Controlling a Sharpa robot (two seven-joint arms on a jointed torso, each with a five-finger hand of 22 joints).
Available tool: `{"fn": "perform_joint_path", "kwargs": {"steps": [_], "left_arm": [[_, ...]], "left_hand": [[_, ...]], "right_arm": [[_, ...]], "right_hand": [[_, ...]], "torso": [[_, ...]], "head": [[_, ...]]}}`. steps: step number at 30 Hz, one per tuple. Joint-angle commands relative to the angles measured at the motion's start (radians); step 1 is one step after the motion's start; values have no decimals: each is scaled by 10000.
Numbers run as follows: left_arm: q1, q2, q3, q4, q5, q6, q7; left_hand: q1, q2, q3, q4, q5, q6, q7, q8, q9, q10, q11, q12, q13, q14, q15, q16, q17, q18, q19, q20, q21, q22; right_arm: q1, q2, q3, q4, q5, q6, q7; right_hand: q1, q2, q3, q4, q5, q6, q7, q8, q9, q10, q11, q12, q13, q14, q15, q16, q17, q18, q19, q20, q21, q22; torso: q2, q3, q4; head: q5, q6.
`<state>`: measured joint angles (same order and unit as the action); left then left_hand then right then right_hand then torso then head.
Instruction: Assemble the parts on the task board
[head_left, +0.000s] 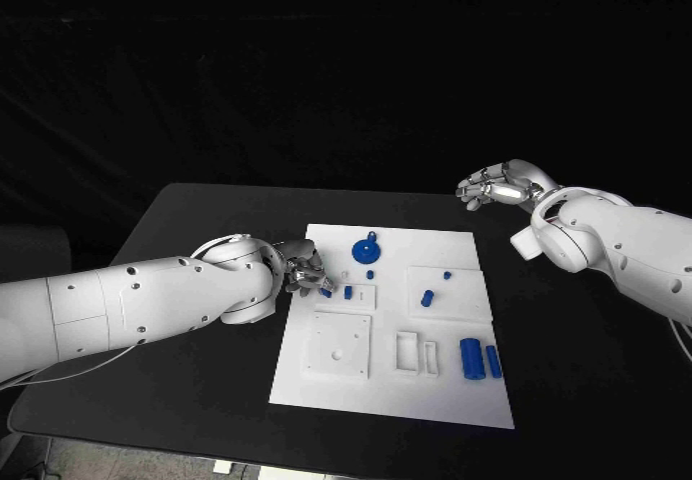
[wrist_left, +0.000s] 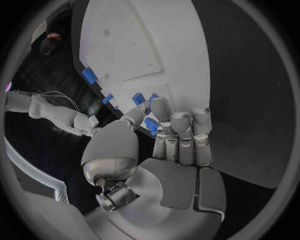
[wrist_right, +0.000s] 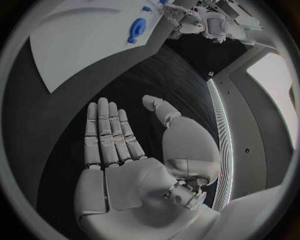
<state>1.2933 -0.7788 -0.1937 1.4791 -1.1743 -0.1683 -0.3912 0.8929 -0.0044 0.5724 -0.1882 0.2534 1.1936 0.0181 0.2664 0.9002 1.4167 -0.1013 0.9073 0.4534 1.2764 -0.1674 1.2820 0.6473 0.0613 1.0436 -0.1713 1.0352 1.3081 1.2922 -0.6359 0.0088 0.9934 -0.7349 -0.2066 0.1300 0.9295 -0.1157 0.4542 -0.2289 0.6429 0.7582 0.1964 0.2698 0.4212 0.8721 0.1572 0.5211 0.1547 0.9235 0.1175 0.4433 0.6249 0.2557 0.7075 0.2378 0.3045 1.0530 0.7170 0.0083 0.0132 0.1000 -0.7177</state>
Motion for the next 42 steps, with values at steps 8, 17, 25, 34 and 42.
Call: {"fn": "perform_joint_path", "kwargs": {"steps": [8, 17, 25, 34, 42], "left_arm": [[-147, -21, -123, -44, -98, 694, -321], [-147, -11, -123, -32, -99, 795, -293], [-147, -13, -123, -24, -104, 806, -291], [-147, 2, -122, -53, -104, 736, -282], [-147, 12, -122, -59, -104, 686, -333]], "left_hand": [[-179, -183, 210, -104, 61, 663, -237, 219, 62, 72, -85, 275, 101, 129, -91, 217, 112, 160, 115, -878, 142, 202], [-212, -206, 230, -84, 97, 727, -284, 384, 43, 72, -129, 505, 202, 150, -131, 415, 220, 190, 152, -905, 281, 214], [-242, -206, 225, -76, 102, 754, -302, 464, 33, 65, -144, 616, 249, 154, -141, 506, 268, 199, 154, -911, 344, 215], [-392, -308, 182, 86, -196, 727, -316, 587, -6, -3, -159, 766, 297, 110, -160, 601, 316, 221, 129, -921, 429, 200], [-505, -461, 152, 269, -497, 682, -315, 662, -51, -47, -154, 823, 294, 76, -166, 625, 320, 231, 81, -916, 458, 191]], "right_arm": [[-1, -58, 8, -17, 2, 136, 28], [-1, -101, 7, -9, -18, 166, 23], [-1, -108, 7, -27, -18, 166, 24], [-1, -89, 8, -26, -18, 174, 24], [-1, -79, 8, -32, -18, 177, 25]], "right_hand": [[22, 55, 23, 13, 60, -89, 307, 61, -17, -42, 19, 40, -14, 14, 29, -72, -11, 61, -36, -17, -56, -14], [21, 52, 21, 13, 69, -89, 307, 63, -19, -43, 19, 41, -19, 15, 30, -78, -13, 61, -36, -16, -60, -15], [17, 53, 19, 15, 73, -90, 308, 63, -20, -44, 20, 41, -22, 14, 31, -81, -15, 61, -37, -14, -63, -15], [15, 55, 17, 16, 78, -91, 308, 65, -22, -44, 20, 42, -27, 14, 32, -87, -17, 61, -38, -13, -68, -14], [13, 55, 15, 15, 81, -92, 308, 66, -24, -44, 20, 43, -31, 14, 33, -91, -19, 61, -38, -13, -72, -14]], "torso": [[0, 8, -5], [-2, 2, -2], [2, 4, -1], [-1, 7, 2], [0, 7, -1]], "head": [[-11, -25], [-21, -37], [-22, -56], [-30, -40], [-37, -59]]}}
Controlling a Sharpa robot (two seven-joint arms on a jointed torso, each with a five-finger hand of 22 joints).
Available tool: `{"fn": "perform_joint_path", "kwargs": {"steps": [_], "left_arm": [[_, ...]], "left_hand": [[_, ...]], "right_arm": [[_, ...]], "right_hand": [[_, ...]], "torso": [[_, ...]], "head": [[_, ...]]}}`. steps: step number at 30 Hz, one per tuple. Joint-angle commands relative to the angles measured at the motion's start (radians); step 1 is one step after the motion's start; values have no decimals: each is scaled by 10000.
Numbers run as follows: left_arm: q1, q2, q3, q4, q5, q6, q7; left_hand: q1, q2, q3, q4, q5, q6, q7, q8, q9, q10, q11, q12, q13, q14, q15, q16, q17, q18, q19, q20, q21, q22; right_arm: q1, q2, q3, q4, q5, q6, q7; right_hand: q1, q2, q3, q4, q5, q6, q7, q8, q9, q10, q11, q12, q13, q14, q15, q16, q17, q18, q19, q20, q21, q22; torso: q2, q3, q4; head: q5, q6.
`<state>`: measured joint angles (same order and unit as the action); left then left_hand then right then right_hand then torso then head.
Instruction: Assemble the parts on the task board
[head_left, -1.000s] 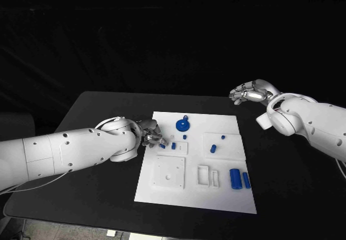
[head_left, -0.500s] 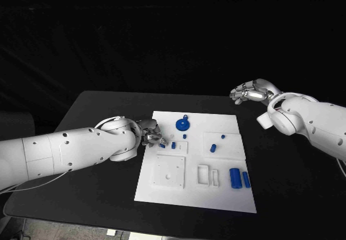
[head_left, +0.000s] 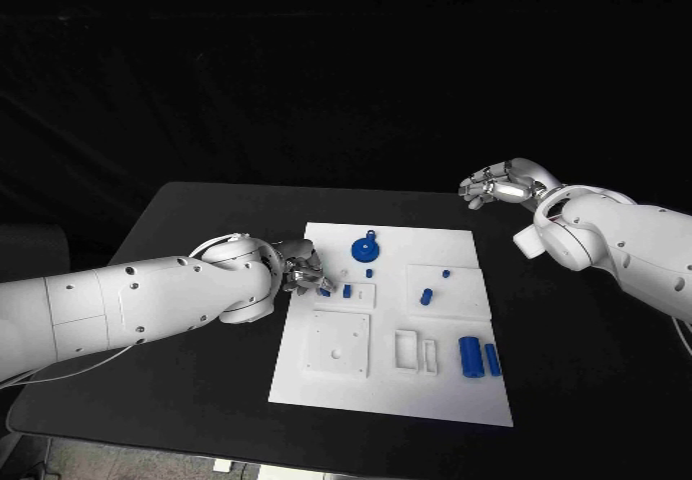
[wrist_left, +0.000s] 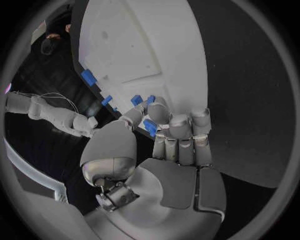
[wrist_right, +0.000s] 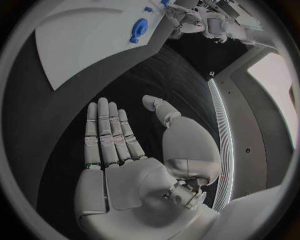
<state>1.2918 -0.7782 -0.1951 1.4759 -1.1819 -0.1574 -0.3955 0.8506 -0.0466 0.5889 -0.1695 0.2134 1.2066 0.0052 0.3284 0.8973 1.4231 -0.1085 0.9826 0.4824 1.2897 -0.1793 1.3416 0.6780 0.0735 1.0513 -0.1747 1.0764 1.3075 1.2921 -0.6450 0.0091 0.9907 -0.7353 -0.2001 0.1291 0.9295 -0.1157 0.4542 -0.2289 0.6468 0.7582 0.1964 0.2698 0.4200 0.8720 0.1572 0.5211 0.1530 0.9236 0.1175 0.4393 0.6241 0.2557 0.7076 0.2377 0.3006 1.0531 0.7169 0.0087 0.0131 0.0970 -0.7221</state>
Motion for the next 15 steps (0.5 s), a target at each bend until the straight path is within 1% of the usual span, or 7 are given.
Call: {"fn": "perform_joint_path", "kwargs": {"steps": [1, 3, 7, 8, 9, 10, 15], "left_arm": [[-132, 6, -107, -31, -28, 568, -295], [-132, 12, -107, -42, -28, 539, -305], [-130, -27, -107, -15, -28, 381, -399], [-129, -34, -107, -21, -29, 394, -417], [-129, -35, -107, -28, -29, 391, -418], [-129, -32, -107, -35, -29, 373, -418], [-129, -13, -107, -64, -29, 314, -406]], "left_hand": [[-111, -89, -16, 146, -238, 535, -184, 62, -38, -120, -80, 81, -2, -67, -44, 33, 12, 112, -14, -878, 52, 194], [-135, -162, -18, 231, -498, 514, -185, 99, -62, -132, -80, 96, -14, -78, -44, 39, 10, 121, -34, -878, 61, 189], [-195, -255, -35, 330, -626, 489, -181, 126, -86, -143, -77, 103, -28, -92, -43, 37, 4, 125, -54, -874, 65, 185], [-219, -307, -38, 384, -767, 469, -179, 142, -100, -154, -75, 101, -39, -105, -44, 31, -2, 132, -68, -875, 66, 183], [-245, -411, -34, 479, -1201, 433, -176, 163, -123, -165, -74, 96, -59, -125, -52, 21, -12, 143, -92, -877, 60, 176], [-275, -500, -27, 579, -1431, 419, -177, 184, -140, -167, -75, 96, -72, -131, -56, 21, -16, 150, -101, -878, 60, 174], [-371, -617, -39, 785, -1545, 397, -176, 222, -171, -169, -74, 99, -93, -138, -59, 24, -23, 156, -114, -874, 62, 171]], "right_arm": [[0, 12, 5, -3, -14, 115, 33], [-1, 15, 5, -6, -14, 117, 32], [-4, 56, 5, -43, -23, 114, 2], [-4, 53, 5, -39, -34, 114, -10], [-5, 54, 5, -45, -36, 111, -11], [-7, 58, 5, -57, -37, 107, -9], [-17, 55, 5, -55, -38, 104, -7]], "right_hand": [[14, 55, 15, 15, 43, -92, 308, 66, -13, -44, 20, 44, -15, 13, 33, -52, -11, 61, -39, -12, -34, -15], [14, 55, 15, 14, 44, -92, 308, 67, -13, -44, 20, 44, -16, 13, 33, -54, -11, 61, -39, -12, -35, -15], [14, 57, 15, 14, 45, -92, 308, 67, -14, -44, 20, 44, -18, 14, 33, -55, -12, 61, -39, -12, -36, -15], [14, 58, 15, 14, 45, -92, 308, 67, -14, -44, 20, 44, -18, 14, 33, -55, -12, 61, -39, -12, -36, -14], [14, 58, 15, 15, 45, -92, 308, 68, -14, -44, 20, 45, -19, 14, 33, -56, -12, 61, -39, -12, -37, -14], [14, 59, 15, 15, 45, -92, 308, 68, -14, -43, 20, 45, -19, 14, 33, -56, -12, 61, -38, -12, -37, -14], [14, 57, 14, 14, 45, -93, 308, 69, -15, -43, 20, 46, -21, 15, 34, -58, -13, 61, -39, -12, -39, -14]], "torso": [[1, 1, 0], [0, 5, 2], [-1, 7, -3], [-1, 9, -16], [4, 11, -19], [6, 11, -21], [-1, 5, 2]], "head": [[-6, -8], [-4, -11], [-19, -61], [-23, -59], [-25, -56], [-24, -49], [-45, -59]]}}
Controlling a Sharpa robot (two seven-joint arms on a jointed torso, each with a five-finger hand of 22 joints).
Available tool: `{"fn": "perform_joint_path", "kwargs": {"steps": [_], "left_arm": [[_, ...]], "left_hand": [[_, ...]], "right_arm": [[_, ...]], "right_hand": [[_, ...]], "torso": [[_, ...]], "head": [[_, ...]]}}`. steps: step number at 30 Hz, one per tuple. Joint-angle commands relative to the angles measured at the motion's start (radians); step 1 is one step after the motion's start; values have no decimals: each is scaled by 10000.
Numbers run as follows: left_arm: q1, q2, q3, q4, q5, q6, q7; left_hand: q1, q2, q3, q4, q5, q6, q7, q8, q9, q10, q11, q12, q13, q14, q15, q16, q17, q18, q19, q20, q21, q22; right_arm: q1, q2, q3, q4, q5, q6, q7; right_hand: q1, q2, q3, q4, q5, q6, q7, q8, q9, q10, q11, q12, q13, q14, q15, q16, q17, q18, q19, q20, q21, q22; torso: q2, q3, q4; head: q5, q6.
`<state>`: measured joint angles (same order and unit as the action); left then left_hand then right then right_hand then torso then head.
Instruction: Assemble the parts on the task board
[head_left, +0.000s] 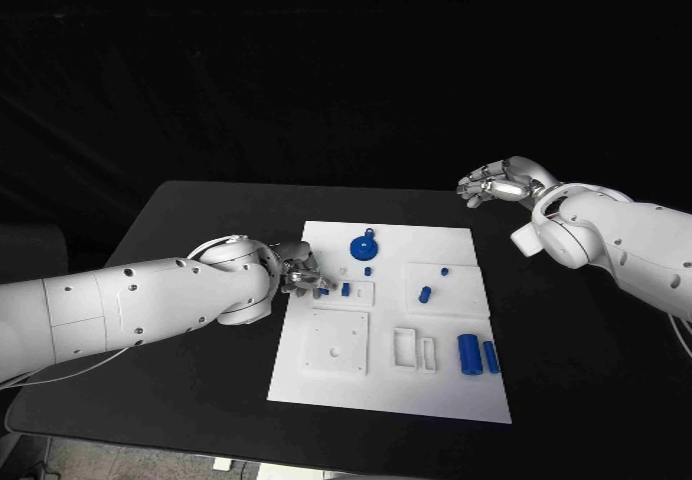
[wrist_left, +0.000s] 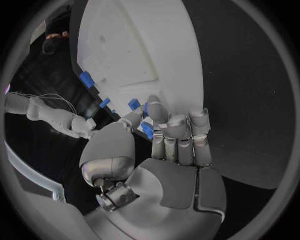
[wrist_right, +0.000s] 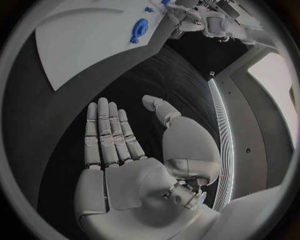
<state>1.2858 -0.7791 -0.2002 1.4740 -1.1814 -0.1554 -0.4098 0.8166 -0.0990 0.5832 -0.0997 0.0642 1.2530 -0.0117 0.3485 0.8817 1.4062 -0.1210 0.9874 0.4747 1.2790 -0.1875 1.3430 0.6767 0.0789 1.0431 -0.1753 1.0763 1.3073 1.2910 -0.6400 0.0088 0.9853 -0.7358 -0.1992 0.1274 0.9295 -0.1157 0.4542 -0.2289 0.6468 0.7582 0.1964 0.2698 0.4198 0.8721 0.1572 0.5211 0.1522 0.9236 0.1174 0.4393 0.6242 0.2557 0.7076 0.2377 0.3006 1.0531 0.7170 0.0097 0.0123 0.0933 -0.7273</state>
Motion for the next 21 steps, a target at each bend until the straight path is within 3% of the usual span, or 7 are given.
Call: {"fn": "perform_joint_path", "kwargs": {"steps": [1, 8, 11, 21], "left_arm": [[-69, -3, -57, -46, -34, 288, -262], [-69, -1, -57, -48, -31, 289, -238], [-70, 5, -57, -58, -30, 234, -234], [-70, 13, -55, -66, -12, 120, -204]], "left_hand": [[-53, -111, 12, 128, -64, -70, -7, 29, -20, 1, 51, 54, -19, -31, 22, 11, -10, 104, -34, -868, 63, 172], [-124, -180, -11, 250, -80, -82, -8, 54, -36, -1, 50, 58, -30, -34, 19, 14, -14, 110, -40, -868, 66, 172], [-188, -329, -23, 379, -105, -91, -12, 81, -51, -2, 46, 64, -39, -37, 15, 17, -17, 121, -45, -871, 67, 170], [-414, -1302, 233, 1399, -146, -160, -18, 210, -13, -6, 37, 90, -51, -63, -14, 61, -12, 175, -17, -893, 96, 144]], "right_arm": [[-6, 7, 7, -5, -33, 92, 11], [-12, 6, 7, 0, -33, 99, 16], [-16, 4, 7, -6, -33, 96, 16], [-40, 17, 7, -17, -33, 110, 15]], "right_hand": [[14, 57, 14, 14, 45, -93, 308, 69, -13, -43, 20, 46, -13, 15, 34, -58, -14, 61, -39, -12, -39, -14], [13, 56, 12, 13, 45, -95, 308, 69, -15, -44, 21, 46, -17, 15, 35, -62, -16, 61, -39, -11, -42, -14], [13, 58, 12, 13, 45, -95, 309, 69, -15, -44, 21, 47, -18, 15, 35, -63, -16, 61, -39, -11, -43, -14], [13, 61, 12, 14, 45, -97, 309, 70, -17, -43, 22, 48, -22, 17, 35, -66, -17, 61, -39, -11, -46, -13]], "torso": [[-4, -6, 10], [-7, -4, 7], [-4, -7, 14], [-1, -10, 8]], "head": [[-6, -8], [-17, -10], [-16, -8], [-17, 10]]}}
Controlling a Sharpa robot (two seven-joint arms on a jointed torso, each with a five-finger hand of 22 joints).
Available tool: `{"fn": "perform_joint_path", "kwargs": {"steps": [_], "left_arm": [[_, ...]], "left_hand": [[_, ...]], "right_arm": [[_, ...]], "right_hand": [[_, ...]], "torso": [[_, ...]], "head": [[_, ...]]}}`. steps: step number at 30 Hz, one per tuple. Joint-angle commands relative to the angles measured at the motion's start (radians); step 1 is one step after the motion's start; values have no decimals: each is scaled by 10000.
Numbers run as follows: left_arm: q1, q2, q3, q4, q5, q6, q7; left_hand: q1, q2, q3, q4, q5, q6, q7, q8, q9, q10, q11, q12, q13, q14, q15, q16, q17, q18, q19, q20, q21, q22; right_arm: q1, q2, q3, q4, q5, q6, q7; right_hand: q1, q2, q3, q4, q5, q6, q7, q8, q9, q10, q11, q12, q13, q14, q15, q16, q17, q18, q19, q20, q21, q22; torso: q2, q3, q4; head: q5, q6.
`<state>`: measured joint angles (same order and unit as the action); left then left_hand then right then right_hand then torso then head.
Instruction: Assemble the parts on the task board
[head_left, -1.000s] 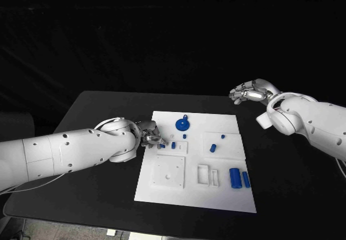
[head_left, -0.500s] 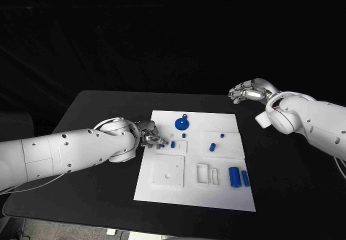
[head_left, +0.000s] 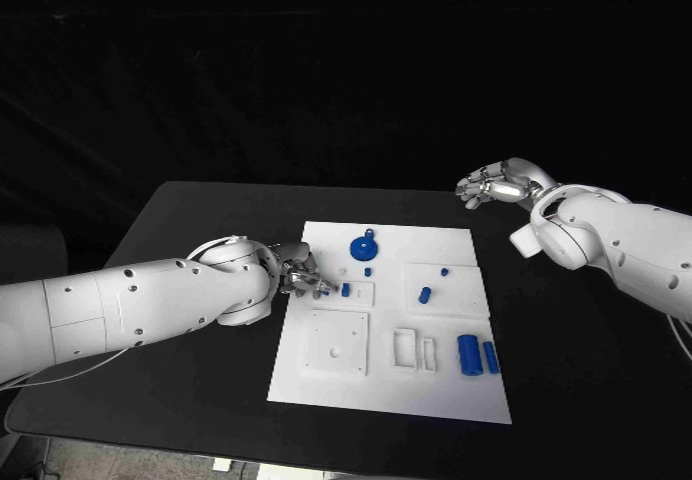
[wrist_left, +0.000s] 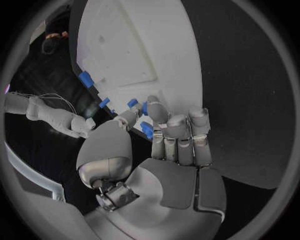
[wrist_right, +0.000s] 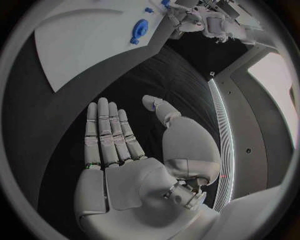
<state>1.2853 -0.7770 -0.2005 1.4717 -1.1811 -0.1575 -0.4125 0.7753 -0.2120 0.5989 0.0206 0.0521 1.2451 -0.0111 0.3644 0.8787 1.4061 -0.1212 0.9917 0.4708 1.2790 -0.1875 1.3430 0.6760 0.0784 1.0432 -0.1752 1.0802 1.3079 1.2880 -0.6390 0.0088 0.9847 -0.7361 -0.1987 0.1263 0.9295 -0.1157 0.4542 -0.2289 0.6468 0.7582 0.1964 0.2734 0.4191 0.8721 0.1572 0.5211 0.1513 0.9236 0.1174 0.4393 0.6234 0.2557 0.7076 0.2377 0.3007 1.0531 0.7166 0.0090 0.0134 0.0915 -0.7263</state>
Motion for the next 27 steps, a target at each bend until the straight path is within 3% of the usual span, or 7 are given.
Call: {"fn": "perform_joint_path", "kwargs": {"steps": [1, 13, 18, 19, 21, 23, 27], "left_arm": [[-65, -8, -52, -43, -15, 131, -191], [-65, -57, -45, -62, -14, -47, -164], [-67, -145, 40, 3, 423, -143, -114], [-67, -169, 73, 7, 729, -250, -91], [-67, -178, 291, -8, 1242, -542, 57], [-66, -205, 376, 27, 1813, -947, 490], [-64, -239, 572, 56, 2705, -1879, 1222]], "left_hand": [[-5, -251, 97, 282, -36, -89, -23, 59, 20, -6, 40, 49, -12, -64, -16, 65, -5, 182, -15, -894, 63, 137], [7, -567, 152, 778, -31, -120, -25, 119, 44, -8, 37, 68, -9, -65, -29, 88, -7, 199, -3, -896, 100, 135], [26, -652, 137, 888, -31, -152, -21, 121, 45, -22, 37, 60, -15, -77, -39, 79, -15, 206, -10, -898, 103, 133], [32, -668, 132, 907, -31, -161, -20, 120, 45, -26, 38, 57, -17, -80, -44, 74, -19, 208, -11, -899, 104, 133], [89, -733, 90, 954, -32, -330, 14, 46, 19, -112, 54, -23, -56, -150, -73, -13, -64, 217, -43, -900, 81, 121], [135, -758, 32, 980, -33, -471, 67, -18, -6, -209, 108, -154, -125, -255, -86, -164, -141, 214, -121, -885, 13, 93], [485, -758, -153, 859, -31, -1645, 456, -534, -168, -1083, 461, -1011, -527, -1032, 110, -1076, -574, 99, -784, -720, -611, -146]], "right_arm": [[-10, 8, 8, -11, -30, 105, 26], [-56, 27, 8, -16, -30, 91, 9], [-77, 15, 8, -13, -30, 91, 14], [-84, 16, 8, -13, -29, 71, 17], [-101, 44, 8, -19, -16, 35, 37], [-119, 46, 8, -20, -14, 31, 40], [-130, 65, 8, -41, -11, 42, 44]], "right_hand": [[13, 62, 12, 14, 45, -97, 309, 34, -10, -43, 22, 49, -14, 17, 35, -67, -9, 61, -39, -11, -47, -13], [22, 77, 19, 12, 45, -97, 309, 37, -12, -41, 22, 52, -18, 21, 34, -70, -10, 61, -36, -12, -50, -12], [23, 78, 19, 10, 44, -98, 309, 37, -14, -41, 22, 52, -21, 21, 34, -72, -11, 61, -36, -12, -52, -12], [23, 78, 19, 10, 44, -98, 309, 37, -14, -41, 23, 52, -21, 21, 34, -73, -11, 61, -35, -12, -52, -11], [22, 77, 19, 10, 43, -100, 310, 37, -15, -42, 24, 52, -23, 20, 35, -75, -12, 61, -36, -12, -54, -11], [20, 66, 16, 7, 41, -112, 313, 32, -20, -55, 33, 46, -31, 12, 41, -84, -15, 61, -45, -10, -63, -13], [18, 68, 16, 7, 40, -119, 316, 30, -23, -63, 37, 42, -37, 6, 44, -91, -18, 60, -51, -8, -71, -15]], "torso": [[3, -1, -6], [5, -2, -14], [3, -8, -10], [3, -12, -7], [1, -12, -5], [-2, -5, -9], [-6, 1, -18]], "head": [[3, 1], [-28, 5], [-40, 30], [-49, 35], [-69, 38], [-67, 63], [-77, 98]]}}
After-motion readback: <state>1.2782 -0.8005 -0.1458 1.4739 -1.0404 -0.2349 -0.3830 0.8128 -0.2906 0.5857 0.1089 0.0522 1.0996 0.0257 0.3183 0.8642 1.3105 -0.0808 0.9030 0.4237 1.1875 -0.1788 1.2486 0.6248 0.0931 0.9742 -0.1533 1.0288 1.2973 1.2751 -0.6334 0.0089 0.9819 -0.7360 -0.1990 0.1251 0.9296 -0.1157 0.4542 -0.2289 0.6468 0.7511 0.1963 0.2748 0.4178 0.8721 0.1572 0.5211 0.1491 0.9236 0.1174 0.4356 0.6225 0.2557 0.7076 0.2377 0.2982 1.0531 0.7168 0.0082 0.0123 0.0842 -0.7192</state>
